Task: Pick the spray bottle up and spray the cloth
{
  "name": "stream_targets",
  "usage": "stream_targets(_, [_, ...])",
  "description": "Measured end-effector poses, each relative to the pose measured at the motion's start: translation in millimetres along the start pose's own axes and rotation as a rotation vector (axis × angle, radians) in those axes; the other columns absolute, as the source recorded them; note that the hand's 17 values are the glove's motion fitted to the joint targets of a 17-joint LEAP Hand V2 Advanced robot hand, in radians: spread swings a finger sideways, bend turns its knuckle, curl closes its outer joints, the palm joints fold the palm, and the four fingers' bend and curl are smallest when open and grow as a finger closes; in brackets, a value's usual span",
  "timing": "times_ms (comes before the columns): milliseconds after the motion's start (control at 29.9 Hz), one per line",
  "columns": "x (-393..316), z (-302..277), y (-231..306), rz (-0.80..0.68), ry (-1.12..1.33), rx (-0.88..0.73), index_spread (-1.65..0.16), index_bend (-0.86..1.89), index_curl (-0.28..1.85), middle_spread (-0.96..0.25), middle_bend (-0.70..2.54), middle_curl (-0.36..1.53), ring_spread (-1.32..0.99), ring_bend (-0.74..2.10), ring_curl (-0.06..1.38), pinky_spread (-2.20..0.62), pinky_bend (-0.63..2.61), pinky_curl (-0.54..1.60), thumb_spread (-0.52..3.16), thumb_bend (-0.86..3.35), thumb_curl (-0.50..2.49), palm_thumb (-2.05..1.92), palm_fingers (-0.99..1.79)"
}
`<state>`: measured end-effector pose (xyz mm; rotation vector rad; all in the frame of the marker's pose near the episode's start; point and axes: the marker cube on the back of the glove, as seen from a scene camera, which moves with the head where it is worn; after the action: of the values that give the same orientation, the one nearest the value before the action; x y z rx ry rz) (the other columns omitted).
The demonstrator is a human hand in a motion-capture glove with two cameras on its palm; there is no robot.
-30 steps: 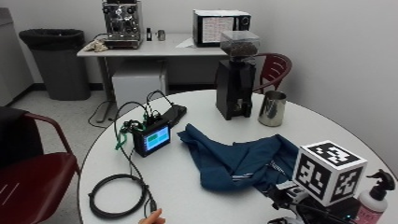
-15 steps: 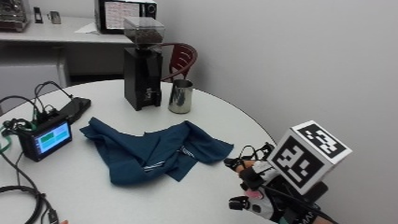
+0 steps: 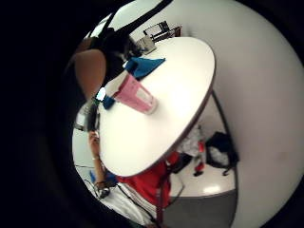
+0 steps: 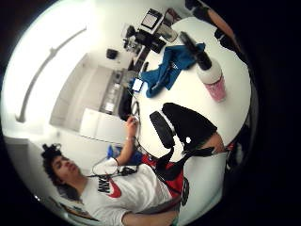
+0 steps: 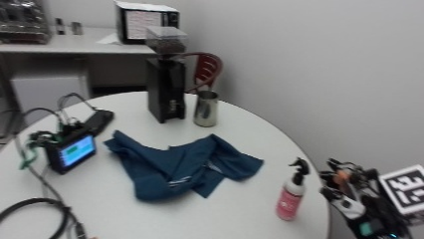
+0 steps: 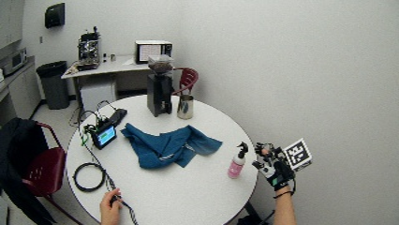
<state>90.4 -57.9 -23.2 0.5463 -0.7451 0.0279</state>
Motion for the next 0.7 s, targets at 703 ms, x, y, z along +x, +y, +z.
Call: stream_targets(703, [158.8,-214.1,289.5,0.471,-0.062,0.482,-0.32,0.14,0.18,-0.06,0.34,0.38,-0.02,0.39,0.33,0.20,0.41,0.35,1.03,-0.01,0.29,0.68,0.67])
